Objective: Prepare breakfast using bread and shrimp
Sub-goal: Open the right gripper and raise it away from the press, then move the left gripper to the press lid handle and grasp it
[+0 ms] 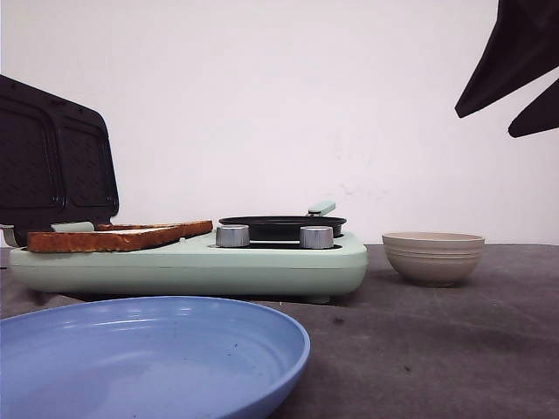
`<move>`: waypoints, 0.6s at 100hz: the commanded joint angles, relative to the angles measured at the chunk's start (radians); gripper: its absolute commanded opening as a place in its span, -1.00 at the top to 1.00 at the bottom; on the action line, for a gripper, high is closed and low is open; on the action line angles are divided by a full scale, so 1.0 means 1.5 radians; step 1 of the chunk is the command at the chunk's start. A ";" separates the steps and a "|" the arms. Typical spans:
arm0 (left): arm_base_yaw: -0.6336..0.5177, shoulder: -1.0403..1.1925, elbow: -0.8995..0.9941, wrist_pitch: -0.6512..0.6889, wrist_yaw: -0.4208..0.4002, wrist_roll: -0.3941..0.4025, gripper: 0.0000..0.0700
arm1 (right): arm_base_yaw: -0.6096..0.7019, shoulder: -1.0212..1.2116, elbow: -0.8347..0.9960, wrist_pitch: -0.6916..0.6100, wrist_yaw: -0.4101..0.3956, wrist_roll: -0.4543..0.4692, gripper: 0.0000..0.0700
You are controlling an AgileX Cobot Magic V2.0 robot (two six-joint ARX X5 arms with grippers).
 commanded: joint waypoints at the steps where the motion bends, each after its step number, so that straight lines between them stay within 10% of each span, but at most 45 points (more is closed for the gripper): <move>1: 0.000 0.015 0.004 0.032 -0.004 -0.044 -0.13 | 0.004 0.004 0.001 0.004 -0.002 0.011 -0.10; 29: 0.056 0.077 0.023 0.119 0.048 -0.151 -0.13 | 0.004 0.004 0.001 -0.013 -0.006 0.012 -0.10; 60: 0.230 0.194 0.110 0.139 0.256 -0.222 -0.12 | 0.004 0.004 0.001 -0.028 -0.006 0.007 -0.10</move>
